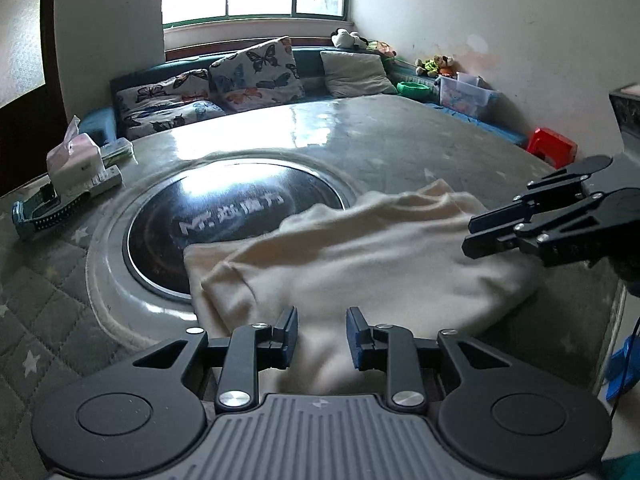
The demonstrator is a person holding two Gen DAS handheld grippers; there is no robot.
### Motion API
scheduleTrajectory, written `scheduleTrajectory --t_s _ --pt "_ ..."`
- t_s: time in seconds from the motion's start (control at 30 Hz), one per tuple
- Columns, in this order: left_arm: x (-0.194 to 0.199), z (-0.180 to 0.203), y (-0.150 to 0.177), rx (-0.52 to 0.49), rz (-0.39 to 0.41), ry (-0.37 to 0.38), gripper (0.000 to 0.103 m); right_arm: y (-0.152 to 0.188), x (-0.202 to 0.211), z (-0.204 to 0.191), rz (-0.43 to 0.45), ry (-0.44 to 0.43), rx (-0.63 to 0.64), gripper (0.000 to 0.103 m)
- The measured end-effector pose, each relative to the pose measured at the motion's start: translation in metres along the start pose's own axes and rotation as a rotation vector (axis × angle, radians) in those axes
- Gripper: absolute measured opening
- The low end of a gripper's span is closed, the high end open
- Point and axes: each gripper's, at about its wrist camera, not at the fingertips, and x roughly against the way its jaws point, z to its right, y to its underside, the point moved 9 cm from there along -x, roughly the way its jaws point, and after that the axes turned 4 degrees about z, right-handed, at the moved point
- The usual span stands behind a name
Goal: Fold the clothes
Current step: 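Carry the held hem over the body toward the collar with both grippers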
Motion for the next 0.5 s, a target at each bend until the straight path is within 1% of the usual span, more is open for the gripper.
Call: scheduleTrajectory --t_s 0.07,0.17,0.27,0.4,0.5 --pt "-0.004 -0.002 -0.006 0.003 0.003 -0.001 0.031 -0.003 -0.006 0.017 -0.003 0.046 -0.037 0.026" --pt "-0.016 -0.008 -0.012 0.025 -0.011 -0.011 0.031 -0.005 -0.015 0.038 -0.009 0.092 -0.082 0.025" --pt "-0.029 -0.015 -0.015 0.043 -0.033 -0.022 0.031 -0.003 -0.028 0.054 -0.027 0.118 -0.123 0.024" --pt "-0.044 -0.023 -0.019 0.062 -0.061 -0.038 0.031 -0.005 -0.038 0.059 -0.037 0.136 -0.131 0.023" --pt "-0.050 -0.022 -0.026 0.062 -0.061 -0.035 0.031 -0.013 -0.037 0.057 -0.022 0.134 -0.120 0.024"
